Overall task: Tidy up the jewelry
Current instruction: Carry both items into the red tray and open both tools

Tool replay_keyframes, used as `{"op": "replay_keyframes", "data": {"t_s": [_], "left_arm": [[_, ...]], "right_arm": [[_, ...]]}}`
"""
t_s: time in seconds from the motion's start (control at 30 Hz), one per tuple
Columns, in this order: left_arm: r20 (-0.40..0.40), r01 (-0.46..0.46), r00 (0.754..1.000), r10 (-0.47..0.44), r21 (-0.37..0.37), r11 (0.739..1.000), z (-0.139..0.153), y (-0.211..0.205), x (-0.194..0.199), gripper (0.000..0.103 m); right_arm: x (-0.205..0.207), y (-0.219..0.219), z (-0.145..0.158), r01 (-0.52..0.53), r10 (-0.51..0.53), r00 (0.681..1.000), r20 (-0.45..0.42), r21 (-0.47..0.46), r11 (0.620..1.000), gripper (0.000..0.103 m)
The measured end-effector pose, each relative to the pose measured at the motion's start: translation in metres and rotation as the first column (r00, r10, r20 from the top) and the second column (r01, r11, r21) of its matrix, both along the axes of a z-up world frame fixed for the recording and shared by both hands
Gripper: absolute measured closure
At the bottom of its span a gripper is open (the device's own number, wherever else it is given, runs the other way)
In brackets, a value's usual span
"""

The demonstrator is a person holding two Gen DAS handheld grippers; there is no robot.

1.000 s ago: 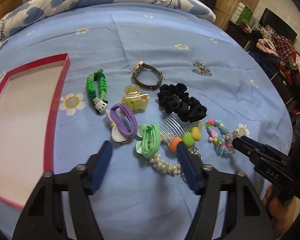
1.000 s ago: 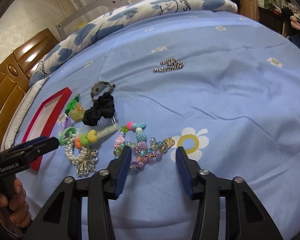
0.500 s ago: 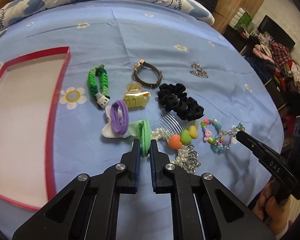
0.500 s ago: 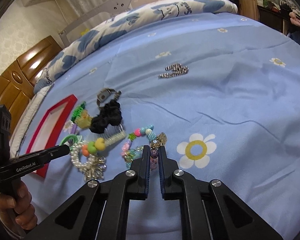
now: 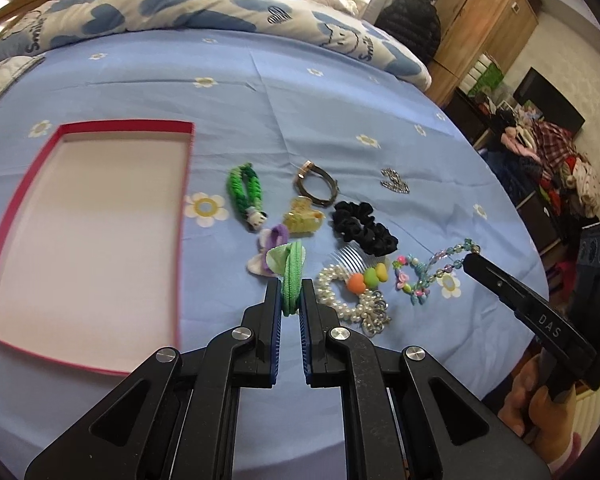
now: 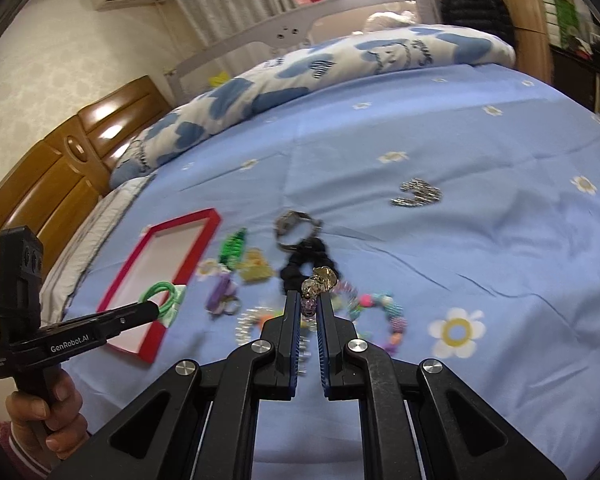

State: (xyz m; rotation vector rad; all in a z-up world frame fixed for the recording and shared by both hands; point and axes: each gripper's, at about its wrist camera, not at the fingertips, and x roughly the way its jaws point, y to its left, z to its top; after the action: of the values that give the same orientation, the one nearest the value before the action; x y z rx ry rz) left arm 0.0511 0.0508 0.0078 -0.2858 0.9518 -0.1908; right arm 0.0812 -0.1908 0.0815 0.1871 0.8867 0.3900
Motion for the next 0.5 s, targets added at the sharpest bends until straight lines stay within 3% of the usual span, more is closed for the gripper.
{"op": "replay_keyframes", "data": {"t_s": [0.5], "left_arm": [[0.002, -0.187, 0.982, 0.187, 0.018, 0.982, -0.002, 0.089, -0.017, 0.096]], "right_arm": [[0.006, 0.109, 0.0, -0.233, 0.234, 0.972, -0.01, 0.059, 0.971, 0.096]]}}
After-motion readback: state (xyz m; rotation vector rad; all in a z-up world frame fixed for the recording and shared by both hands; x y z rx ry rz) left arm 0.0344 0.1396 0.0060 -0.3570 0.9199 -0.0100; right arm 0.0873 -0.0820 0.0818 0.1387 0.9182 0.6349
